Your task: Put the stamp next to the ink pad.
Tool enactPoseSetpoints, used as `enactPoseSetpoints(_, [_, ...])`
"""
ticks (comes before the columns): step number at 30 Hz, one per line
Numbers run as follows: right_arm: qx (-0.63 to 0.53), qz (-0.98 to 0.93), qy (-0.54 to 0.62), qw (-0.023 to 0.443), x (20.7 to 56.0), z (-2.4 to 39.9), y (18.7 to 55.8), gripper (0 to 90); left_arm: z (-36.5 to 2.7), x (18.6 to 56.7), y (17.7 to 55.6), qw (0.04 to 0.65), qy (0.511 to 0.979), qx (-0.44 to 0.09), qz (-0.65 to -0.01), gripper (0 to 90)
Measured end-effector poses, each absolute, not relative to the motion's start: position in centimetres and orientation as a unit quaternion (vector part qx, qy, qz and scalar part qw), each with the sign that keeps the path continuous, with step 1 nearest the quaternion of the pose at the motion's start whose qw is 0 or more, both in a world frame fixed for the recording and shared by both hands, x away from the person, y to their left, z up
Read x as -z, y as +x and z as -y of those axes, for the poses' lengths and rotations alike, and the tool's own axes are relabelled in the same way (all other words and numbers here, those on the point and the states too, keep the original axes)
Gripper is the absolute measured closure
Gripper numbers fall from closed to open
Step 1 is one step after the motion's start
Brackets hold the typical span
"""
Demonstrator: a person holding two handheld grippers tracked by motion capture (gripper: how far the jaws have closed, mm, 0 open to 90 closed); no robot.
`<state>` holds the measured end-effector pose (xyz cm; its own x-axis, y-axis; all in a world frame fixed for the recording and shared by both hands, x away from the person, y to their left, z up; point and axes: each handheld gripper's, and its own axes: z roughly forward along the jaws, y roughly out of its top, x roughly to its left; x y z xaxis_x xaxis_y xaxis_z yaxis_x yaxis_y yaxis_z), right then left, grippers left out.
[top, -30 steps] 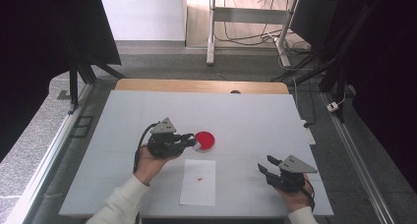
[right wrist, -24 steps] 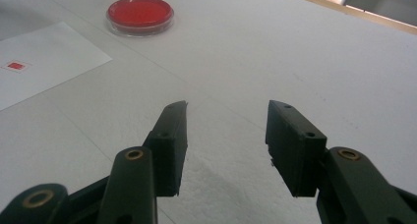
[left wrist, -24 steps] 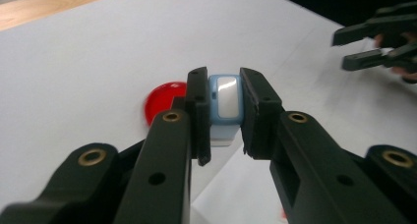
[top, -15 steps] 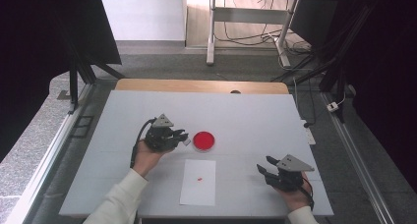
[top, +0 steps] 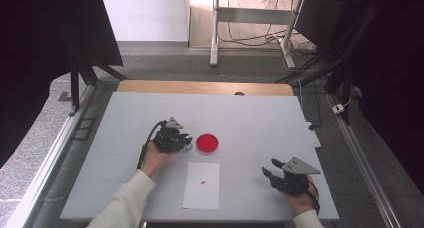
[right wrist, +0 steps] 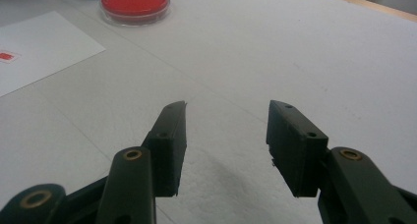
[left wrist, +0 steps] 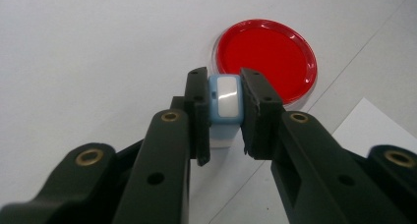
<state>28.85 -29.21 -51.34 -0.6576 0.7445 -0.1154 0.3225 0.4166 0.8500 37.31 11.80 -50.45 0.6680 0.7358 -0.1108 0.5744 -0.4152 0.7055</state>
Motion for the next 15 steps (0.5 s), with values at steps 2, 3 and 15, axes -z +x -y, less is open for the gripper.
enactPoseSetpoints(2, [-0.426, -0.804, 0.332, 0.248, 51.36, 29.33, 28.95, 49.3, -11.67, 50.52, 37.33, 0.372, 0.834, -0.11, -0.392, 73.8])
enactPoseSetpoints(3, [-0.426, -0.804, 0.332, 0.248, 51.38, 29.37, 28.98, 49.3, -11.62, 50.52, 37.34, 0.372, 0.835, -0.111, -0.391, 72.5])
enactPoseSetpoints(15, [-0.432, -0.8, 0.334, 0.248, 51.33, 29.68, 28.84, 49.2, -11.44, 49.84, 36.88, 0.39, 0.823, -0.123, -0.395, 42.5])
